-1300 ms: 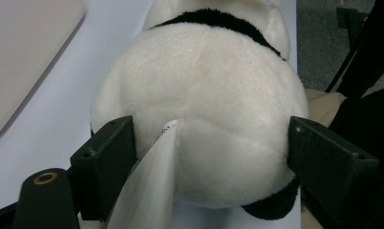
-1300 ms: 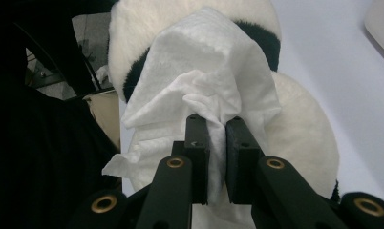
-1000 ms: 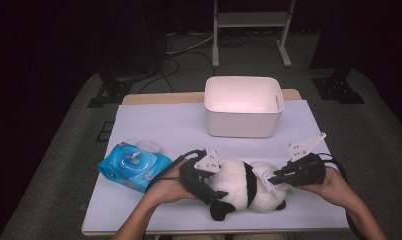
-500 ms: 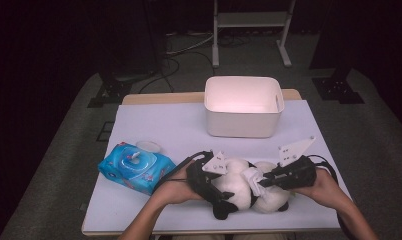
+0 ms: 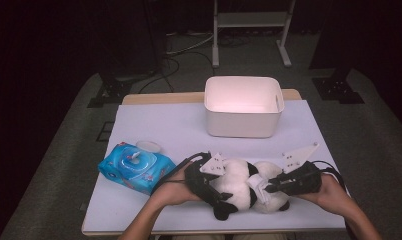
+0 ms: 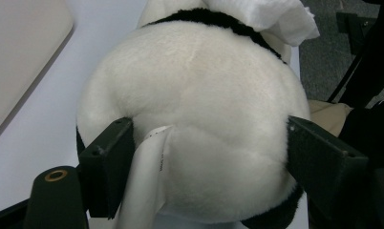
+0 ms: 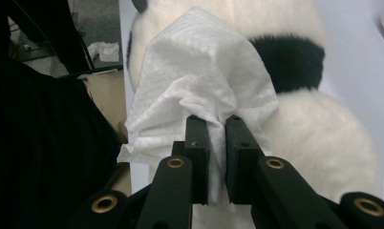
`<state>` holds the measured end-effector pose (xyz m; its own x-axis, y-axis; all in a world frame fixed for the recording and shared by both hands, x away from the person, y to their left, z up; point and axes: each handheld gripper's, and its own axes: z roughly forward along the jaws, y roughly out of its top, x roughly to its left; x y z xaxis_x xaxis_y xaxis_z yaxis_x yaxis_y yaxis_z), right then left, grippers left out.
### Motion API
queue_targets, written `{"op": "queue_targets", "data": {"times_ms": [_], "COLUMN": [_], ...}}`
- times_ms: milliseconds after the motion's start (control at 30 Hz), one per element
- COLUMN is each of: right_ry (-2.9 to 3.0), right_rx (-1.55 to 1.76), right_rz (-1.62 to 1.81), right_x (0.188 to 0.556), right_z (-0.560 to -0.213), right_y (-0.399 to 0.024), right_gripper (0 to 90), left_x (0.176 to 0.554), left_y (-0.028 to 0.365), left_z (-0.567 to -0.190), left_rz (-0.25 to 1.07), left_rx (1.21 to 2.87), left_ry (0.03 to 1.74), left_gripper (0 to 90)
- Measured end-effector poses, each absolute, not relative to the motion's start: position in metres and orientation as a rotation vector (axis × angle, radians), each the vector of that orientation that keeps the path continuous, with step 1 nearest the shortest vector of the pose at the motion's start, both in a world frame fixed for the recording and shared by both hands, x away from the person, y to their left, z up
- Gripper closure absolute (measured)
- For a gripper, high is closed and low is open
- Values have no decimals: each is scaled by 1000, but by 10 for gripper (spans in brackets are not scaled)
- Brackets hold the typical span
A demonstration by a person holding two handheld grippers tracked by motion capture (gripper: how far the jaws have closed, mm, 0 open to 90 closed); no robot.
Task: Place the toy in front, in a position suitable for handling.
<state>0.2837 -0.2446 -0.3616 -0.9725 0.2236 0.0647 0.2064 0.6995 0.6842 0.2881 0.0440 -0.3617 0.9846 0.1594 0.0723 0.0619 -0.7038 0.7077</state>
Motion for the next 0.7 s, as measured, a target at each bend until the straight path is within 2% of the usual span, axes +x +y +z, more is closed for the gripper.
{"op": "queue_targets", "data": {"times_ms": [333, 700], "right_ry": [2854, 2854], "right_rx": [436, 300], "right_rz": [1202, 1188], "right_x": [286, 283], "right_z": [-368, -360], "right_y": [-261, -224], "right_gripper": [812, 812], "left_x": [285, 291], "left_y": [39, 42], "left_z": [-362, -364], "left_rz": [166, 154], "left_rx": [2368, 2375], "left_ry": [154, 182], "left_gripper": [197, 197]}}
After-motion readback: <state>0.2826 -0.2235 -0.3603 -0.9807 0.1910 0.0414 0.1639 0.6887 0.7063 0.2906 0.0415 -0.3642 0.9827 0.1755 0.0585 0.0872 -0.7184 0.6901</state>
